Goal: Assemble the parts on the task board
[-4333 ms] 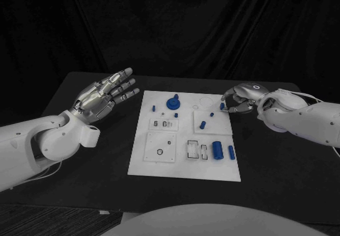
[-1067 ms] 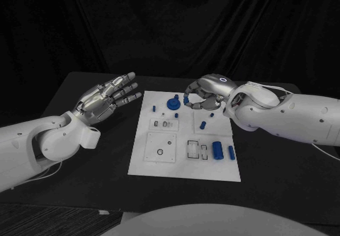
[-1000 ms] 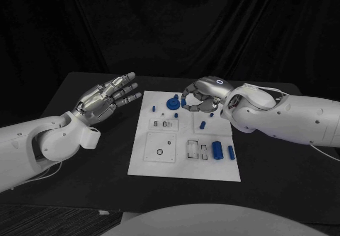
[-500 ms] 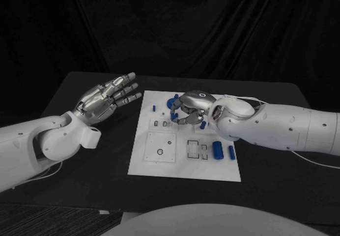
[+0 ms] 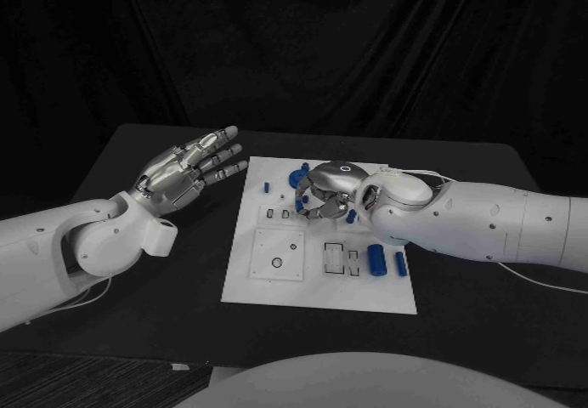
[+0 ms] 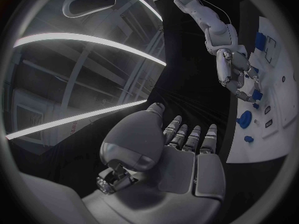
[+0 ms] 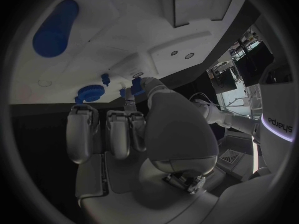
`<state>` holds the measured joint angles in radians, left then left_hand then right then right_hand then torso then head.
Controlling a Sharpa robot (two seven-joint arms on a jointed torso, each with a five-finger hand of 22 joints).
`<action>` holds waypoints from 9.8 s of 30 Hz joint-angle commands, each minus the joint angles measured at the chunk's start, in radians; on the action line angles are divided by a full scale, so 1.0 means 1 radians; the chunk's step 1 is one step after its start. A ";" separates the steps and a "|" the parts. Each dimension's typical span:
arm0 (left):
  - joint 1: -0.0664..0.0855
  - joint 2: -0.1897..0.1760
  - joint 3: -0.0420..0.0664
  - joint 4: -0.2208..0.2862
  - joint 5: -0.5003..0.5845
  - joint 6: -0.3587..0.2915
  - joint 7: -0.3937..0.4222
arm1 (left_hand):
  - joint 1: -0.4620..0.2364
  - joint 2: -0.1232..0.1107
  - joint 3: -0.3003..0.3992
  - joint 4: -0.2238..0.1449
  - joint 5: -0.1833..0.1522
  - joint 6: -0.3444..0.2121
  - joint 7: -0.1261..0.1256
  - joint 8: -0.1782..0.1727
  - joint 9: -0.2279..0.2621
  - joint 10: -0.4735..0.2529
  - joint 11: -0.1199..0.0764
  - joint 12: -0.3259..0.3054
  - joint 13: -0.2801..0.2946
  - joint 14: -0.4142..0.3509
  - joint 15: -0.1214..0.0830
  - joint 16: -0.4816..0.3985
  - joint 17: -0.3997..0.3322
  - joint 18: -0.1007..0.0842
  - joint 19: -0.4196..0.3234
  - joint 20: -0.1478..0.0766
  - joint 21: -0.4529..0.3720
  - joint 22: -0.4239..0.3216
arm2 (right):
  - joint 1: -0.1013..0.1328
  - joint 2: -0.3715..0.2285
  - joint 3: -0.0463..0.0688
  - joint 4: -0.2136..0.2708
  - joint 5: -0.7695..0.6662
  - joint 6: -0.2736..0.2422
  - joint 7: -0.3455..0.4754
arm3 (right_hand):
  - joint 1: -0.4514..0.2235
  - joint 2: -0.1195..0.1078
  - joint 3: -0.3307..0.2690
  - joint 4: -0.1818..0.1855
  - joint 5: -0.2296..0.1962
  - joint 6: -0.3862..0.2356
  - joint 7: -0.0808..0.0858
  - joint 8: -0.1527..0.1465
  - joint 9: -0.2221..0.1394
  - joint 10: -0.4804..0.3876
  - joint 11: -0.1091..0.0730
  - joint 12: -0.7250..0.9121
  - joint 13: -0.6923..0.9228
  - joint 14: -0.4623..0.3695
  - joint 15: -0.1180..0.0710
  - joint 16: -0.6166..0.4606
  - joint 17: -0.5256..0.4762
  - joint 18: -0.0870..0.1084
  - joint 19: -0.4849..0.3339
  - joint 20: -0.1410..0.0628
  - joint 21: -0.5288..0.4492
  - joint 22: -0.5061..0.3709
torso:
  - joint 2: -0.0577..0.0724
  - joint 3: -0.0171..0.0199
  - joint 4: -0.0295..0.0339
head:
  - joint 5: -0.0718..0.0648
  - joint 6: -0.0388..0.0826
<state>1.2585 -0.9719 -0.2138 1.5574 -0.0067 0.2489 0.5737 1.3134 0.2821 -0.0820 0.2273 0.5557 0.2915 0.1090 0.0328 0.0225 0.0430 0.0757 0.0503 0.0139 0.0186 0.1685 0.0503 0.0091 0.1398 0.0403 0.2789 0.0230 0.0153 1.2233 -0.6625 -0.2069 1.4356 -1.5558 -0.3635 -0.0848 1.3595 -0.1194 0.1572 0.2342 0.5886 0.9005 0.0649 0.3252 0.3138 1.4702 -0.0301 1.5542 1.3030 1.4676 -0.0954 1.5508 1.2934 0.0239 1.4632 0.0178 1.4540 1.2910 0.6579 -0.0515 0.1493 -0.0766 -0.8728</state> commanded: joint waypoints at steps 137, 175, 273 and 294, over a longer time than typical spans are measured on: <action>0.285 0.258 0.003 -0.202 -1.477 0.157 -0.623 | -0.327 -0.069 -0.371 0.061 -0.506 0.737 -0.022 0.261 0.231 1.528 -0.052 1.520 1.557 1.552 -0.193 1.521 1.562 -0.140 1.530 -0.194 1.548 1.556 | 0.185 -0.297 0.001 0.267 0.197 -0.226 -0.052 | -0.296 0.009 -0.124 0.062 -0.512 -0.019 0.019 0.051 0.023 0.101 0.035 0.017 0.268 0.103 0.034 0.020 0.277 0.005 0.061 0.028 0.012 0.242 | -0.028 0.0668 -0.0543 | 0.094 0.000; 0.241 0.621 0.003 -0.470 -0.893 0.369 -1.198 | -0.176 -0.041 -0.146 -0.103 -0.339 0.765 -0.029 0.190 0.304 1.528 -0.064 1.520 1.557 1.552 -0.204 1.521 1.562 -0.140 1.530 -0.200 1.548 1.555 | 0.179 -0.263 0.001 0.237 0.236 -0.140 -0.089 | -0.288 0.042 -0.117 0.056 -0.458 -0.033 0.023 0.066 0.033 0.101 0.040 0.017 0.268 0.101 0.040 0.014 0.266 0.008 0.056 0.035 0.003 0.238 | -0.020 0.0990 -0.1183 | 0.156 0.000; 0.125 0.703 0.003 -0.597 -0.955 0.303 -1.168 | -0.213 -0.087 0.010 -0.148 -0.339 0.782 -0.052 0.203 0.462 1.528 -0.087 1.520 1.557 1.552 -0.226 1.521 1.562 -0.127 1.492 -0.223 1.523 1.509 | 0.156 -0.259 0.001 0.218 0.237 -0.101 -0.099 | -0.278 0.038 -0.119 0.057 -0.464 -0.031 0.024 0.071 0.036 0.101 0.043 0.017 0.268 0.096 0.041 0.002 0.247 0.013 0.047 0.036 -0.016 0.231 | -0.028 0.0973 -0.1197 | 0.128 0.000; 0.119 0.706 0.003 -0.601 -0.955 0.291 -1.155 | -0.189 -0.130 0.152 -0.231 -0.236 0.783 -0.063 0.196 0.526 1.528 -0.097 1.520 1.557 1.552 -0.238 1.521 1.562 -0.127 1.494 -0.235 1.521 1.512 | 0.155 -0.256 0.001 0.212 0.240 -0.087 -0.108 | -0.285 0.044 -0.121 0.059 -0.466 -0.030 0.024 0.075 0.037 0.101 0.043 0.017 0.268 0.095 0.042 -0.001 0.241 0.014 0.044 0.037 -0.023 0.229 | -0.029 0.0973 -0.1194 | 0.126 0.000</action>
<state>1.3801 -0.2670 -0.2116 0.9561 -0.9621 0.5429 -0.6013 1.1153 0.1758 0.0195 0.0034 0.3001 1.0671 0.0585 0.2207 0.5254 1.4578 -0.0107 1.5492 1.3089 1.4547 -0.0537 1.5575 1.3042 0.0013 1.4605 0.0481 1.5543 1.3058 1.3812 -0.9185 -0.2068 1.6480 -1.3160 -0.4589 -0.1710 1.0763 -0.0892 0.0127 0.2857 0.1159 0.8787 0.0897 0.3816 0.3356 1.4824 0.0073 1.5542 1.3030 1.4622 -0.0577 1.5497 1.2934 0.0240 1.4702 0.0500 1.4442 1.2912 0.6292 0.0459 0.0297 0.0502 -0.8725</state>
